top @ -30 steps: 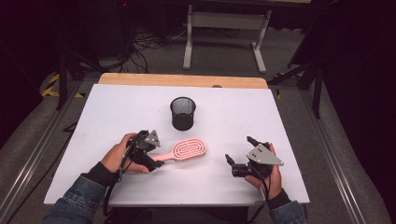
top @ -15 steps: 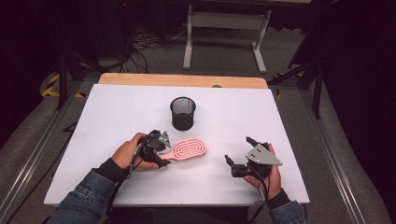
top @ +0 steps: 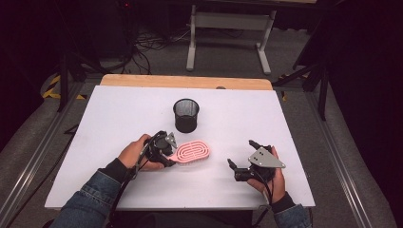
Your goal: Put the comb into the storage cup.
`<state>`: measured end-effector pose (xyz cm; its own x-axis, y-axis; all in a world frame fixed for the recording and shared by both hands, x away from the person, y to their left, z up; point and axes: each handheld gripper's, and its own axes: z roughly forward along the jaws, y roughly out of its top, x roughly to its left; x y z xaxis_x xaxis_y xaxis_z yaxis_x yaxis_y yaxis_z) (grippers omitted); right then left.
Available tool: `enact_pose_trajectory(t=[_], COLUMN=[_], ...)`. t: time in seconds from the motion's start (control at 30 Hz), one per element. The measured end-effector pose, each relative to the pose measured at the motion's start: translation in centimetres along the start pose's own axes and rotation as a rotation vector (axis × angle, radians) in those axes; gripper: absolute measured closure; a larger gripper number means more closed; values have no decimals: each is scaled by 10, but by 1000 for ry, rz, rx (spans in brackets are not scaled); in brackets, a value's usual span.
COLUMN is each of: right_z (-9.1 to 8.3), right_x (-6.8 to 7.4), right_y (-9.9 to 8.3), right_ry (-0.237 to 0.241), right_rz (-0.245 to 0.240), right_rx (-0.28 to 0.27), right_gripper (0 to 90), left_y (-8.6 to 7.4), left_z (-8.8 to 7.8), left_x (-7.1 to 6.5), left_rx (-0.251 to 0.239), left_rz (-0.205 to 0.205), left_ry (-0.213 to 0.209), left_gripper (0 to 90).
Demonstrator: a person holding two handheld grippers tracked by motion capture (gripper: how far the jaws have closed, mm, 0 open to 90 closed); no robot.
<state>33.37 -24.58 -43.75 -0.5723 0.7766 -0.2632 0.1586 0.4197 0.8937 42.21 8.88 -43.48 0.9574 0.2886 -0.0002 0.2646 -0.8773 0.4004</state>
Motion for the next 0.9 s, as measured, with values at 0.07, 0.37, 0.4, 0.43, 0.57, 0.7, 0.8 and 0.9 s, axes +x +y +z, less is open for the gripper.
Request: enact_pose_trajectory(t=[0.07, 0.37, 0.4, 0.43, 0.57, 0.7, 0.8, 0.9], right_z=[0, 0, 0, 0, 1, 0, 0, 1], right_x=[0, 1, 1, 1, 1, 1, 1, 1], right_y=[0, 0, 0, 0, -1, -1, -1, -1], right_ry=[1, 2, 2, 2, 2, 0, -2, -1], right_rz=[1, -10, -10, -10, -15, -13, -15, -13], right_rx=[0, 3, 4, 4, 9, 7, 8, 11], right_gripper=[41, 43, 44, 44, 44, 46, 46, 46], left_y=[0, 0, 0, 0, -3, -5, -6, -8], left_z=[0, 0, 0, 0, 0, 0, 0, -2], left_x=[0, -3, -4, -4, -6, -9, -10, -14], left_rx=[-1, -14, -13, -13, -25, -38, -48, -57], left_rz=[0, 17, 21, 21, 18, 22, 27, 37], left_ry=[-5, -1, 4, 4, 15, 34, 42, 89], left_gripper=[590, 695, 696, 696, 697, 698, 699, 699])
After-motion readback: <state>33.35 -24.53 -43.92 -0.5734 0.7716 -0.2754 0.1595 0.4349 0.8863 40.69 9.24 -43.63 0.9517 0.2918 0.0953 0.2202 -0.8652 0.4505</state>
